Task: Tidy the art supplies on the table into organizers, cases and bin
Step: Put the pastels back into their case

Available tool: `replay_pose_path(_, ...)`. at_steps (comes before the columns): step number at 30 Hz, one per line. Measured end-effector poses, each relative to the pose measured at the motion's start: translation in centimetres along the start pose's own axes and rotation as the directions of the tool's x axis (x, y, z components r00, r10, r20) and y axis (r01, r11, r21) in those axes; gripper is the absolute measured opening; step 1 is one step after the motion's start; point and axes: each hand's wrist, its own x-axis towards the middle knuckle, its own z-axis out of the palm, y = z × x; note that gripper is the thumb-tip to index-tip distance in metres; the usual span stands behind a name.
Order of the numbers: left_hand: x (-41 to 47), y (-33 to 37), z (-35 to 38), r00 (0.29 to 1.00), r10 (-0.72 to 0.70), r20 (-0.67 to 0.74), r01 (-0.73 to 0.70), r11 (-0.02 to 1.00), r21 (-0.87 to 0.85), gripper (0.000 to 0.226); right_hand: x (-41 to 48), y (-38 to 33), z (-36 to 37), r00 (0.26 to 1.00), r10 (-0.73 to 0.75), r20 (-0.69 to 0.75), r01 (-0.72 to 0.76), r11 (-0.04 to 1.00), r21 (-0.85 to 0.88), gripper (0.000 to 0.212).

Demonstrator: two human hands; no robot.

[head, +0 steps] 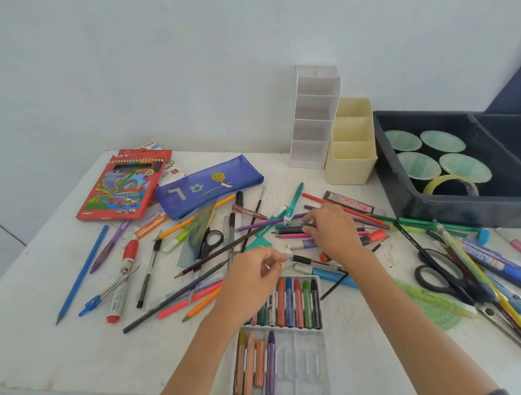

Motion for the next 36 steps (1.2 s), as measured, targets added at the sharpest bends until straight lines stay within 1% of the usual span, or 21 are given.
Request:
replay_pose_path(2, -0.5, -0.2, 0.2, 1.000, -0.004, -0.010, 0.004, 1.000, -0.009, 0.019, 0.0, 0.1, 0.0, 1.000, -0.004, 0.021, 0.004, 0.999, -0.036, 0.022)
replay_pose_path(3, -0.8, -0.3, 0.1, 1.000, 0.000, -0.021, 0.000, 1.000, -0.014, 0.019, -0.1, 0.0, 0.0, 1.000, -0.006, 0.024, 0.007, 1.000, -0.024, 0.018)
replay_pose_path(4, -1.0, -0.4, 0.2, 1.000, 0.009, -0.030, -0.010, 1.000, -0.019, 0.019, -0.1, 0.1, -0.1, 1.000, -0.013, 0.022, 0.013, 1.000, 0.022, 0.015)
replay_pose_path(6, -1.6, -0.5, 0.0, 0.998, 0.028, -0.057, -0.030, 0.999, -0.025, 0.020, -0.5, 0.2, -0.3, 0.999, -0.024, 0.022, 0.019, 0.979, 0.203, 0.008)
replay_pose_path(8, -1.9, -0.7, -0.4, 0.996, 0.024, -0.089, -0.028, 0.999, -0.038, 0.020, -1.2, 0.2, -0.6, 1.000, -0.030, -0.004, 0.029, 0.924, 0.382, 0.011)
replay_pose_path(11, -1.1, -1.2, -1.5, 0.987, 0.028, -0.160, -0.035, 0.999, -0.041, 0.019, -2.4, -0.1, -1.2, 0.997, -0.020, -0.073, 0.055, 0.854, 0.517, 0.019)
replay_pose_path(13, 0.4, -1.4, -2.6, 0.973, 0.064, -0.222, -0.066, 0.998, 0.001, 0.018, -3.0, -0.4, -1.4, 0.995, 0.017, -0.097, 0.045, 0.798, 0.601, 0.018)
replay_pose_path(16, 3.6, -1.2, -4.1, 0.951, 0.154, -0.268, -0.120, 0.983, 0.141, 0.018, -3.4, -0.9, -1.3, 0.989, 0.113, -0.096, -0.002, 0.659, 0.752, 0.015)
replay_pose_path(18, 5.9, -1.5, -4.8, 0.951, 0.212, -0.224, -0.144, 0.948, 0.283, 0.022, -3.5, -1.4, -1.2, 0.984, 0.171, -0.046, -0.047, 0.504, 0.862, 0.014)
replay_pose_path(20, 7.8, -2.1, -5.2, 0.958, 0.256, -0.128, -0.180, 0.887, 0.426, 0.032, -3.6, -2.0, -1.1, 0.976, 0.214, 0.033, -0.103, 0.324, 0.940, 0.017)
replay_pose_path(21, 8.6, -2.5, -5.3, 0.958, 0.279, -0.072, -0.210, 0.846, 0.490, 0.037, -3.7, -2.4, -1.0, 0.970, 0.235, 0.059, -0.124, 0.272, 0.954, 0.019)
replay_pose_path(23, 9.9, -3.0, -5.2, 0.951, 0.306, 0.028, -0.264, 0.765, 0.587, 0.041, -3.7, -2.9, -0.6, 0.961, 0.263, 0.090, -0.150, 0.219, 0.964, 0.022)
replay_pose_path(25, 10.7, -3.4, -4.9, 0.948, 0.302, 0.103, -0.293, 0.692, 0.660, 0.033, -3.8, -3.3, -0.3, 0.960, 0.258, 0.111, -0.162, 0.186, 0.969, 0.024)
replay_pose_path(27, 11.1, -3.5, -4.6, 0.948, 0.289, 0.136, -0.294, 0.626, 0.722, 0.026, -4.0, -3.5, -0.1, 0.958, 0.259, 0.126, -0.176, 0.182, 0.967, 0.025)
replay_pose_path(28, 11.2, -3.5, -4.6, 0.950, 0.286, 0.127, -0.283, 0.613, 0.738, 0.023, -4.1, -3.6, 0.0, 0.955, 0.267, 0.128, -0.182, 0.188, 0.965, 0.026)
replay_pose_path(29, 11.3, -3.5, -4.6, 0.952, 0.288, 0.099, -0.265, 0.620, 0.738, 0.021, -4.3, -3.6, 0.1, 0.952, 0.279, 0.127, -0.184, 0.191, 0.964, 0.026)
replay_pose_path(30, 11.2, -3.5, -4.5, 0.953, 0.297, 0.054, -0.244, 0.652, 0.718, 0.020, -4.5, -3.6, 0.1, 0.948, 0.292, 0.122, -0.182, 0.186, 0.965, 0.025)
replay_pose_path(33, 9.8, -2.6, -4.7, 0.935, 0.316, -0.158, -0.178, 0.807, 0.562, 0.022, -5.2, -3.3, -0.3, 0.938, 0.323, 0.129, -0.183, 0.143, 0.973, 0.026)
replay_pose_path(35, 7.9, -1.4, -4.7, 0.919, 0.281, -0.276, -0.122, 0.870, 0.478, 0.021, -5.8, -3.2, -0.7, 0.940, 0.306, 0.149, -0.191, 0.112, 0.975, 0.029)
replay_pose_path(36, 6.7, -0.8, -4.7, 0.923, 0.241, -0.300, -0.093, 0.896, 0.435, 0.020, -6.1, -3.2, -0.9, 0.945, 0.287, 0.156, -0.193, 0.105, 0.976, 0.030)
